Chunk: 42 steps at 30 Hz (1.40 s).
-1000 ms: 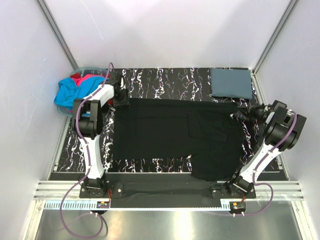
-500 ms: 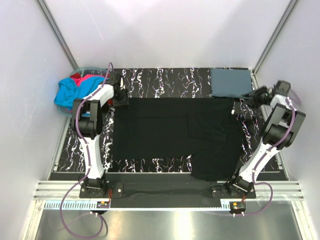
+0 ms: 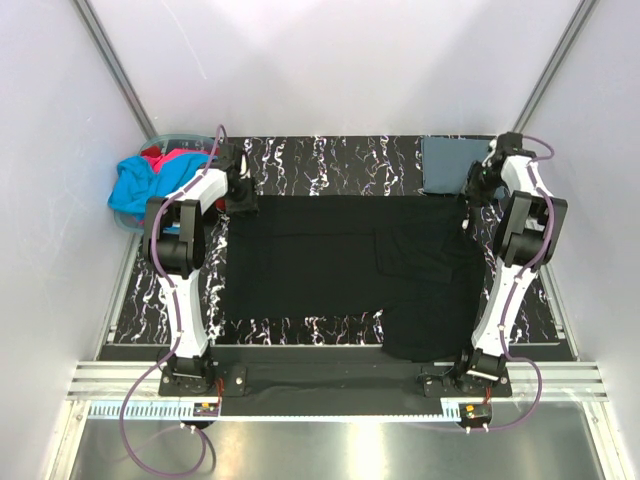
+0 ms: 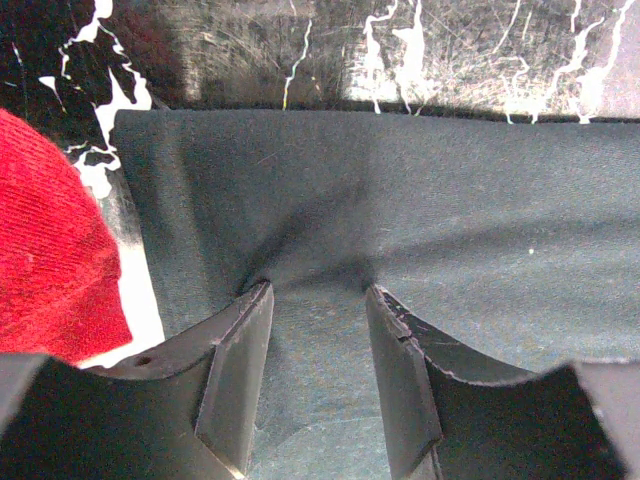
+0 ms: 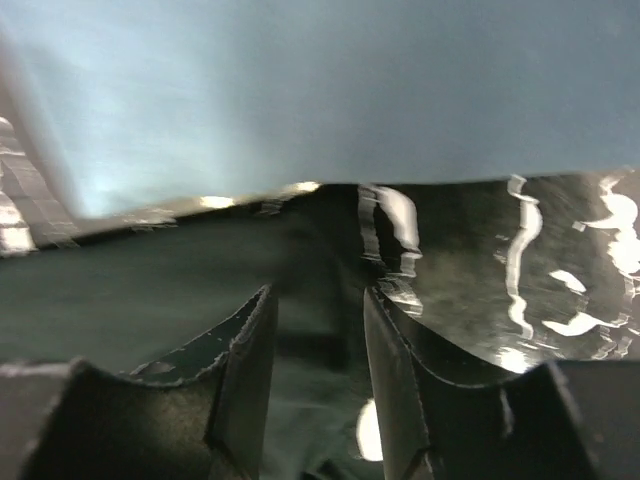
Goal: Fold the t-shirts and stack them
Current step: Fold the tshirt
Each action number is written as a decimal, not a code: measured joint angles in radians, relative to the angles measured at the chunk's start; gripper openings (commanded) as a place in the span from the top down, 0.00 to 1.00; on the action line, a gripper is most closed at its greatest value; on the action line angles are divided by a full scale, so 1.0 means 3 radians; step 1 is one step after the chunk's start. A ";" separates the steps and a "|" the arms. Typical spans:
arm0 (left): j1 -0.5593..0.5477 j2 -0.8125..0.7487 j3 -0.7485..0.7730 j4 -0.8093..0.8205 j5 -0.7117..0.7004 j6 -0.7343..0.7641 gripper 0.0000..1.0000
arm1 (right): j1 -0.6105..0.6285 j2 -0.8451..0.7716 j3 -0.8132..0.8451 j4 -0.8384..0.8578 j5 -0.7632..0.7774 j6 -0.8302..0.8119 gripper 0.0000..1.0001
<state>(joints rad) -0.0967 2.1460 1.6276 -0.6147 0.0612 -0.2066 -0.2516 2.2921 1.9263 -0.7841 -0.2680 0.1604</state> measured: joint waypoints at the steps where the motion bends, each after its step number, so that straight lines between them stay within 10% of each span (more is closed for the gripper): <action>1: 0.0000 0.0000 0.0000 0.0000 0.0000 0.0000 0.50 | 0.0000 0.0032 0.0004 -0.0041 0.0043 -0.0032 0.54; 16: 0.0000 0.0000 0.0000 0.0001 -0.0003 -0.0001 0.50 | -0.0004 0.0371 0.0427 -0.0184 0.0136 -0.0041 0.59; 21: 0.0000 0.0000 0.0000 0.0001 -0.0003 0.0003 0.50 | 0.0017 0.0393 0.0506 -0.0167 0.0146 0.0048 1.00; 25: 0.0000 0.0000 0.0000 0.0003 -0.0003 0.0018 0.50 | -0.0001 0.0393 0.0486 -0.0159 0.0256 0.0121 1.00; 42: -0.0184 -0.0603 0.0242 -0.0151 0.0472 0.0047 0.47 | -0.0178 -0.0336 -0.0132 -0.0019 0.0284 0.0806 0.34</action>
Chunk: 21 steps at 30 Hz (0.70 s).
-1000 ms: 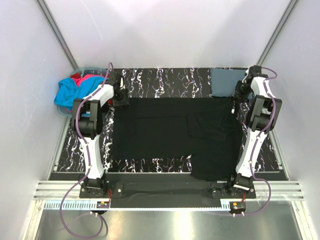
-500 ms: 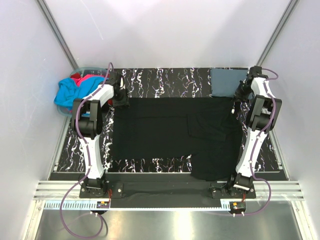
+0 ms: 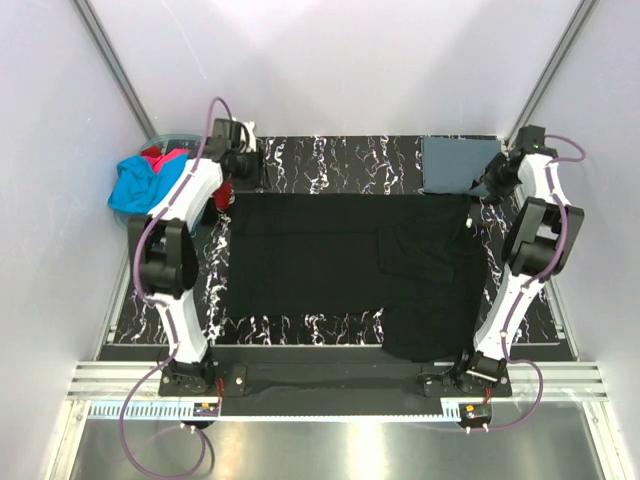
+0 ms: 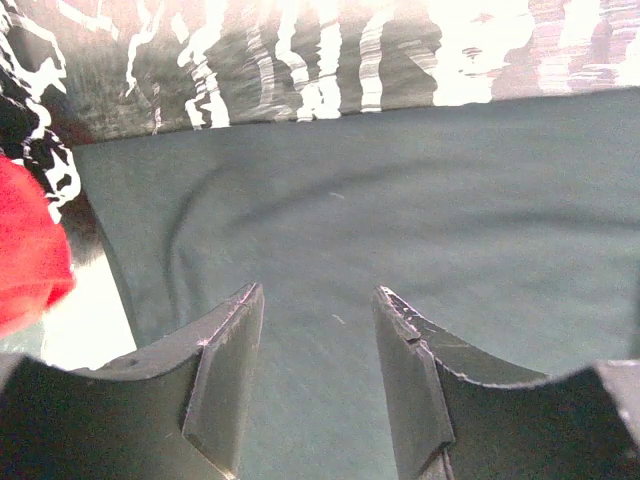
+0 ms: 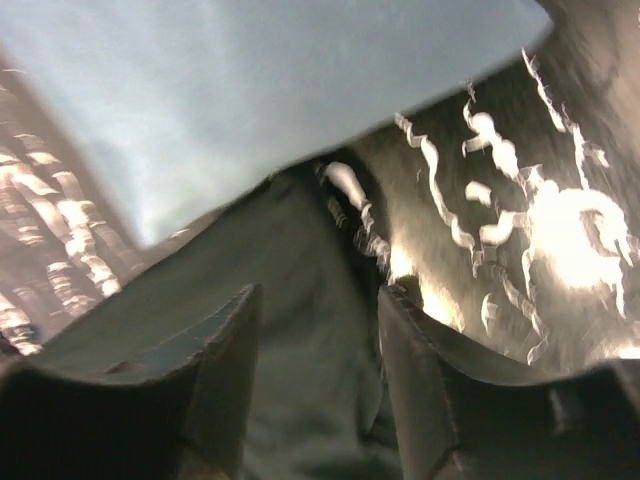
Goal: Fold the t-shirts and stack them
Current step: Fold the tshirt
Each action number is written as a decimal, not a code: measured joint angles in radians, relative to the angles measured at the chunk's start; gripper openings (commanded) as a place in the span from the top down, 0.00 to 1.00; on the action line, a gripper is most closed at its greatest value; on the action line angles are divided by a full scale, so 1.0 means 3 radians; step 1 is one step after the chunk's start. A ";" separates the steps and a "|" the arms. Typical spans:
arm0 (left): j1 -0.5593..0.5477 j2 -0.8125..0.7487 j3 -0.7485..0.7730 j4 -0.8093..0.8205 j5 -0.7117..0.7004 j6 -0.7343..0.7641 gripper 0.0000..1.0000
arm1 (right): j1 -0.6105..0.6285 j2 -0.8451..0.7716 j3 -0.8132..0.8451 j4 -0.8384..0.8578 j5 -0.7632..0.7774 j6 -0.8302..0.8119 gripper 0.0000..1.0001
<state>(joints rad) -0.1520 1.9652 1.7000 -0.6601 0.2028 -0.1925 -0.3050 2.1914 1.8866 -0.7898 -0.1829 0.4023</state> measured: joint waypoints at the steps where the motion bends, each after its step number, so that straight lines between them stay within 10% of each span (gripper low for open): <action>1: -0.0019 -0.0146 -0.0043 0.0004 0.0032 0.0000 0.48 | 0.0001 -0.0135 -0.0078 0.0010 0.0011 0.0065 0.31; 6: -0.0109 -0.0777 -0.0524 0.0037 0.0013 -0.0080 0.48 | 0.0104 -0.0886 -0.0758 0.0123 0.0009 0.0239 0.24; 8: -0.0156 -0.0979 -0.0795 0.0024 -0.0130 -0.0156 0.46 | 0.0242 -0.1197 -0.1068 0.0168 0.0014 0.0296 0.01; 21: 0.0006 -0.2450 -0.2372 -0.0462 -0.0968 -0.2536 0.52 | 0.0532 -0.2394 -0.2112 0.0448 -0.0506 0.0629 0.03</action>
<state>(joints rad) -0.1501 1.2301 0.9886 -0.7986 -0.0875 -0.9531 -0.1455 1.4731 1.2530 -0.6556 -0.3347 0.5911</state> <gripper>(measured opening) 0.481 0.993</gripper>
